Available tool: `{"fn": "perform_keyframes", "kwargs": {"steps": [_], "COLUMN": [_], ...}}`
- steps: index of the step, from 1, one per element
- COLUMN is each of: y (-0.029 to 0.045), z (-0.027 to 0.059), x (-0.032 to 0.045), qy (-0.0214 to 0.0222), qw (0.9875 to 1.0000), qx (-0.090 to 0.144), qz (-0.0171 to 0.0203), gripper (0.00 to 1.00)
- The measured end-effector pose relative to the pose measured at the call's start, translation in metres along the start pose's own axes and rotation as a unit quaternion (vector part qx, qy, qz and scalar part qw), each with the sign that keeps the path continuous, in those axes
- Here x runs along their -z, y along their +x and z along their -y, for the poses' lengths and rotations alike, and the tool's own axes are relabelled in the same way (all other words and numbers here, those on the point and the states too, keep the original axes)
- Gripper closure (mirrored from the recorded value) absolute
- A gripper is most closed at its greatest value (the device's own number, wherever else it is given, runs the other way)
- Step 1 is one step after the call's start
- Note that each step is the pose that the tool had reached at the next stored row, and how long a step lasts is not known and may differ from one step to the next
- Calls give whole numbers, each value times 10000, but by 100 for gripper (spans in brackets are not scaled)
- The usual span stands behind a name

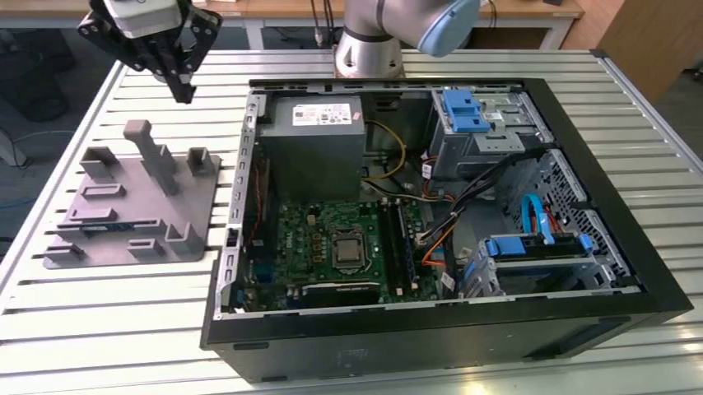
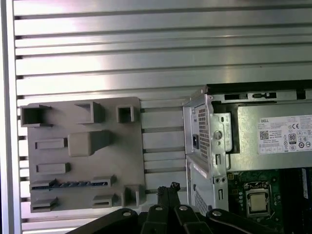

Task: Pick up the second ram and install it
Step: 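Reach for the second ram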

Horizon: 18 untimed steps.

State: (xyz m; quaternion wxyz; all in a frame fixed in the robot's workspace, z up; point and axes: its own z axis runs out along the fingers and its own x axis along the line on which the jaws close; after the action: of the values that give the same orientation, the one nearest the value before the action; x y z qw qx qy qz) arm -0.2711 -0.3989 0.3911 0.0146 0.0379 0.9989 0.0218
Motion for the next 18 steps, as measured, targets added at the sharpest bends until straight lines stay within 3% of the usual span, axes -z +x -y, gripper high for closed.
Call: {"fn": "perform_keyframes", "kwargs": {"steps": [18], "y": [525], "z": [40], "x": [4], "qy": [0], "qw": [10000], "qx": [1], "qz": [0], "gripper": [90]}}
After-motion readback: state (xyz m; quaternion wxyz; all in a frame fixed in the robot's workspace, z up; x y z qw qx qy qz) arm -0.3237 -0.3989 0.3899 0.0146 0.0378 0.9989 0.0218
